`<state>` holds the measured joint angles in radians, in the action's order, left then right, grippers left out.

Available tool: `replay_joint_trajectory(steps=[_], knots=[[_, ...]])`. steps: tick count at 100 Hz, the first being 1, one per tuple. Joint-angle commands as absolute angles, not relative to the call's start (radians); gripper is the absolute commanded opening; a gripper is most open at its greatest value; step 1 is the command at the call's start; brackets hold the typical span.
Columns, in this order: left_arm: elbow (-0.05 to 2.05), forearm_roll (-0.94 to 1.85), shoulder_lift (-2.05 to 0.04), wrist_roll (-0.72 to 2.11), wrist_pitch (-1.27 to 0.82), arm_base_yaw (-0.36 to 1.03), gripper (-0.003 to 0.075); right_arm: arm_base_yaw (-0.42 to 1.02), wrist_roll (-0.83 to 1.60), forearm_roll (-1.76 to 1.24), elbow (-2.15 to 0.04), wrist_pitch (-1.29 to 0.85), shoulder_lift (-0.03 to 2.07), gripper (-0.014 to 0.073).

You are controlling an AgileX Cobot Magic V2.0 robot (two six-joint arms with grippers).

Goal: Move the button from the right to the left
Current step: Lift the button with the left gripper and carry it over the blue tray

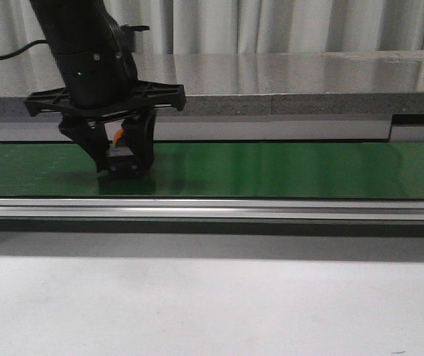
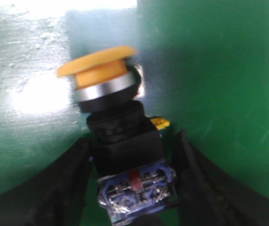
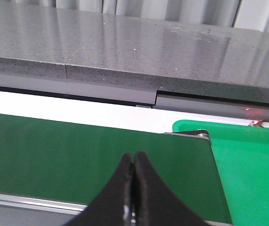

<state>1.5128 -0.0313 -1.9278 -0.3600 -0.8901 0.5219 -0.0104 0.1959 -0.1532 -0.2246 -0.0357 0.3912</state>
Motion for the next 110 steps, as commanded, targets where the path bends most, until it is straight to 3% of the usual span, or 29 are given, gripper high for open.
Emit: replay_joint_trajectory(steps=[1, 12, 43, 110], knots=[[1.545, -0.033, -1.875, -0.372, -0.877, 0.523, 0.0136, -0.010, 0.196, -0.146, -0.252, 0.044, 0.394, -0.0067], [1.551, -0.047, -1.871, -0.372, -0.907, 0.523, 0.0084, -0.010, 0.196, -0.146, -0.252, 0.044, 0.394, -0.0067], [1.575, -0.093, -1.725, -0.319, -0.951, 0.441, 0.0085, -0.010, 0.196, -0.146, -0.252, 0.044, 0.394, -0.0067], [1.570, 0.077, -1.655, 0.185, -1.062, -0.261, 0.0085, -0.010, 0.196, -0.146, -0.252, 0.044, 0.394, -0.0067]])
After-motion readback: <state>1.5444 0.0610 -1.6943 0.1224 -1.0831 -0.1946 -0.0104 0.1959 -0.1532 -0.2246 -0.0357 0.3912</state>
